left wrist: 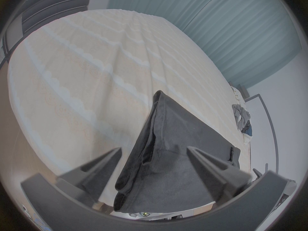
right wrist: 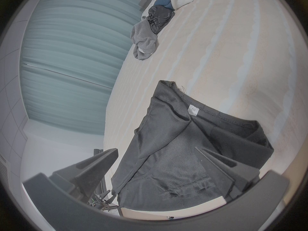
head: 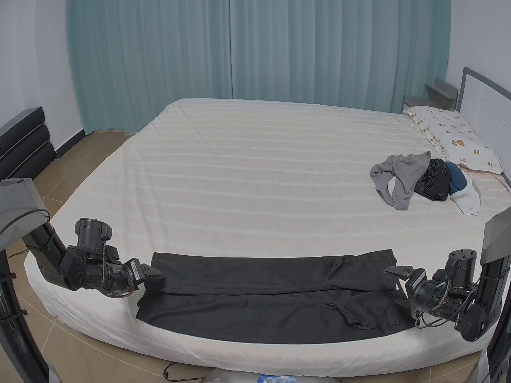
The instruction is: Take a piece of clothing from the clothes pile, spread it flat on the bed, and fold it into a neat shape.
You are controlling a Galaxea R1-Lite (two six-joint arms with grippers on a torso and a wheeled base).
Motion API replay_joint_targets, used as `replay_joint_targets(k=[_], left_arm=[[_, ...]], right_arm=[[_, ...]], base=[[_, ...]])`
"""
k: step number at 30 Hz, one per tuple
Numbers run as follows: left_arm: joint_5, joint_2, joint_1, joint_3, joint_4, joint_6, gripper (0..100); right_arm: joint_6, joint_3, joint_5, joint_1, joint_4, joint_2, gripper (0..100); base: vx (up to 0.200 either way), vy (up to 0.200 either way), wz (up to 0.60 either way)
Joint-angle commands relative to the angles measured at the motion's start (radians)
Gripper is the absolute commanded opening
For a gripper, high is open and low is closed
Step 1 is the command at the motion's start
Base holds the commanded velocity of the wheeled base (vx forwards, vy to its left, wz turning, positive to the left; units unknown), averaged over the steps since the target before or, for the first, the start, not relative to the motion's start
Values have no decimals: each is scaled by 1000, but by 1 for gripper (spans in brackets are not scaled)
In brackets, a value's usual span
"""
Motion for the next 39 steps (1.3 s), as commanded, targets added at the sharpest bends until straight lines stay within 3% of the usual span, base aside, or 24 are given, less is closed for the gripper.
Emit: replay_joint_targets(k=[1,8,18,19,33,39], left_arm=[[-7,2,13,-38,-2,-10,100],[-10,79,11,-176,-8,-129,100],[1,196,-4,-282,-8,-148,100],[1,196,-4,-282,-8,-148,0],[31,200,3,-302,-9,-171,0],[33,202,11,-335,-9,-231,0]], right_arm=[[-1,-2,1,0,-10,1,100],[0,-9,1,0,-10,2,100],[-1,-17,2,0,-10,15,100],[-1,-17,2,0,-10,15,100],[-1,-15,13,-4,-10,12,100],[-1,-15,13,-9,-10,13,100]], base=[[0,0,0],[0,0,0],[0,0,0],[0,0,0],[0,0,0],[0,0,0]])
